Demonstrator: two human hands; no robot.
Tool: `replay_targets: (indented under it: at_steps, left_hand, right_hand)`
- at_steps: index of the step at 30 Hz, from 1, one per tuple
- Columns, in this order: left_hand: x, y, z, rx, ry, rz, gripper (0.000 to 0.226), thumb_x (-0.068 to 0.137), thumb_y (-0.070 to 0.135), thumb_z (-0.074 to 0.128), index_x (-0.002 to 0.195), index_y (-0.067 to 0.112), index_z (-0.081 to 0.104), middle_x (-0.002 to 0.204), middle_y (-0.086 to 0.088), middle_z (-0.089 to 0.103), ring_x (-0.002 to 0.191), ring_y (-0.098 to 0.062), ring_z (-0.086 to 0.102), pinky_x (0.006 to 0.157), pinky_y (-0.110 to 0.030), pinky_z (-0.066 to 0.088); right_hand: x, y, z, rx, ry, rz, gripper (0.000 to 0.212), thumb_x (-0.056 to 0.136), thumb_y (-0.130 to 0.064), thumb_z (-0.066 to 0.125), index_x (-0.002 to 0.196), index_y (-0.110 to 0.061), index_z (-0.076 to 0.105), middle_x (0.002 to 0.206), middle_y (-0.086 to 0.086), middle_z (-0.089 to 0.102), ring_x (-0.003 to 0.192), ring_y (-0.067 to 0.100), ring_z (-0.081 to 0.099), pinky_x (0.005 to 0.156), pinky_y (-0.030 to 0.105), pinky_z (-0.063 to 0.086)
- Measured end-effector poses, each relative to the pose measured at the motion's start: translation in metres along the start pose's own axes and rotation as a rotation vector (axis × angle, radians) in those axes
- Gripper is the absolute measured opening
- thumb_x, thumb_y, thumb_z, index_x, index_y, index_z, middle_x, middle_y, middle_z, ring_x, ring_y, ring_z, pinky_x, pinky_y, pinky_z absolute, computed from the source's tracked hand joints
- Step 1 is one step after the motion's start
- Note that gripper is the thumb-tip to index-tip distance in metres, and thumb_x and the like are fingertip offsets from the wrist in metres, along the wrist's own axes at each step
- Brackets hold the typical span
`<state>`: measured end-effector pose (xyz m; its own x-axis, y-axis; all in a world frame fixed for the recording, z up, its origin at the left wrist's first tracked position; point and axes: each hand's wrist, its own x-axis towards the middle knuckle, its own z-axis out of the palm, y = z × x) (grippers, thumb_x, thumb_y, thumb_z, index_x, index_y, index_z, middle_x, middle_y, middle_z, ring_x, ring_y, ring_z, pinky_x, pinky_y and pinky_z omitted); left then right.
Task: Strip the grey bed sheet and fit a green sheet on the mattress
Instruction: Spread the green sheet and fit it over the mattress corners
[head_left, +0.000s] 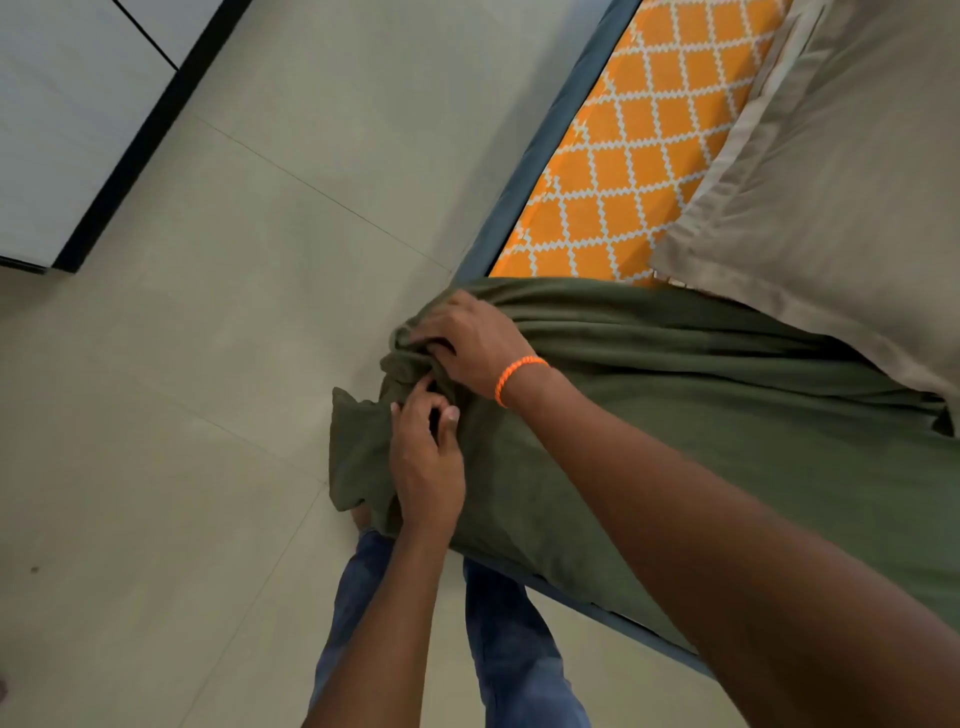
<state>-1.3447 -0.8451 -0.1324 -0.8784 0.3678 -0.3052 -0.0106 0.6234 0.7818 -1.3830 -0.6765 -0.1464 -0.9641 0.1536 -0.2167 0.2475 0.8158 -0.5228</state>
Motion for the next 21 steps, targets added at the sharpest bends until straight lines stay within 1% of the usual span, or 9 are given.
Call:
replay_targets:
  at_steps: [1, 2, 4, 7, 9, 13, 14, 17, 21]
  left_hand:
    - [-0.003, -0.003, -0.001, -0.019, -0.019, -0.01, 0.009, 0.107, 0.017, 0.058, 0.098, 0.016, 0.06, 0.102, 0.015, 0.066, 0.089, -0.002, 0.059, 0.114, -0.048, 0.042]
    - [-0.006, -0.005, -0.004, -0.028, -0.048, -0.009, 0.008, 0.108, 0.019, 0.056, 0.101, 0.018, 0.06, 0.094, 0.014, 0.064, 0.084, -0.003, 0.058, 0.099, -0.043, 0.05]
    - [-0.012, -0.007, -0.012, -0.007, -0.112, 0.023, 0.009, 0.11, 0.026, 0.053, 0.107, 0.021, 0.06, 0.095, 0.009, 0.064, 0.085, -0.003, 0.059, 0.076, -0.025, 0.046]
    - [-0.019, -0.011, -0.016, 0.054, -0.076, 0.033, 0.016, 0.112, 0.031, 0.048, 0.116, 0.023, 0.06, 0.104, 0.013, 0.067, 0.091, 0.002, 0.061, 0.073, -0.008, 0.041]
    - [-0.018, -0.006, -0.012, 0.09, -0.012, -0.012, 0.022, 0.113, 0.031, 0.045, 0.123, 0.024, 0.063, 0.108, 0.015, 0.069, 0.088, 0.003, 0.061, 0.071, -0.004, 0.04]
    - [-0.015, 0.01, -0.003, 0.168, 0.137, -0.154, 0.024, 0.11, 0.024, 0.05, 0.118, 0.019, 0.072, 0.099, 0.005, 0.075, 0.079, -0.003, 0.059, 0.062, -0.006, 0.036]
    - [-0.016, 0.011, -0.002, 0.209, 0.151, -0.184, 0.025, 0.11, 0.024, 0.05, 0.118, 0.017, 0.073, 0.1, 0.003, 0.076, 0.08, -0.008, 0.062, 0.062, -0.008, 0.033]
    - [-0.024, 0.012, -0.001, 0.317, 0.133, -0.205, 0.035, 0.111, 0.028, 0.044, 0.129, 0.015, 0.07, 0.116, -0.002, 0.076, 0.101, -0.02, 0.071, 0.075, -0.022, 0.046]
    - [-0.024, 0.008, 0.001, 0.248, 0.025, -0.269, 0.043, 0.113, 0.031, 0.036, 0.146, 0.015, 0.058, 0.138, -0.005, 0.067, 0.124, -0.024, 0.064, 0.096, -0.031, 0.047]
  right_hand:
    - [-0.01, -0.001, 0.003, 0.022, 0.02, -0.069, 0.031, 0.087, -0.009, 0.06, 0.107, -0.021, 0.08, 0.107, -0.001, 0.076, 0.099, 0.028, 0.061, 0.083, 0.043, 0.052]
    - [-0.021, 0.0, 0.004, 0.022, 0.035, -0.127, 0.033, 0.084, -0.003, 0.06, 0.104, -0.019, 0.08, 0.104, -0.001, 0.076, 0.094, 0.028, 0.061, 0.079, 0.043, 0.052]
    - [-0.039, 0.003, 0.002, -0.008, 0.02, -0.202, 0.034, 0.083, -0.001, 0.058, 0.105, -0.017, 0.079, 0.106, -0.001, 0.074, 0.097, 0.028, 0.062, 0.078, 0.042, 0.053]
    - [-0.052, 0.006, -0.006, -0.118, -0.093, -0.242, 0.033, 0.092, -0.018, 0.049, 0.113, -0.018, 0.074, 0.117, -0.002, 0.072, 0.109, 0.022, 0.062, 0.09, 0.038, 0.053]
    - [-0.049, 0.003, -0.006, -0.211, -0.163, -0.246, 0.036, 0.1, -0.029, 0.04, 0.114, -0.019, 0.072, 0.118, -0.003, 0.072, 0.112, 0.02, 0.062, 0.098, 0.038, 0.049]
    - [-0.031, -0.017, 0.001, -0.352, -0.256, -0.185, 0.041, 0.1, -0.035, 0.033, 0.089, -0.021, 0.071, 0.092, 0.002, 0.071, 0.095, 0.026, 0.067, 0.102, 0.041, 0.046]
    - [-0.027, -0.022, 0.0, -0.401, -0.304, -0.158, 0.042, 0.099, -0.036, 0.033, 0.083, -0.023, 0.069, 0.087, 0.002, 0.07, 0.093, 0.026, 0.067, 0.107, 0.042, 0.043]
    - [-0.024, -0.029, -0.004, -0.52, -0.406, -0.083, 0.037, 0.102, -0.034, 0.037, 0.084, -0.025, 0.068, 0.093, 0.001, 0.074, 0.099, 0.023, 0.066, 0.114, 0.043, 0.035]
    - [-0.003, -0.033, -0.006, -0.533, -0.5, 0.018, 0.033, 0.105, -0.03, 0.034, 0.081, -0.025, 0.056, 0.098, -0.003, 0.073, 0.096, 0.019, 0.065, 0.102, 0.04, 0.038]
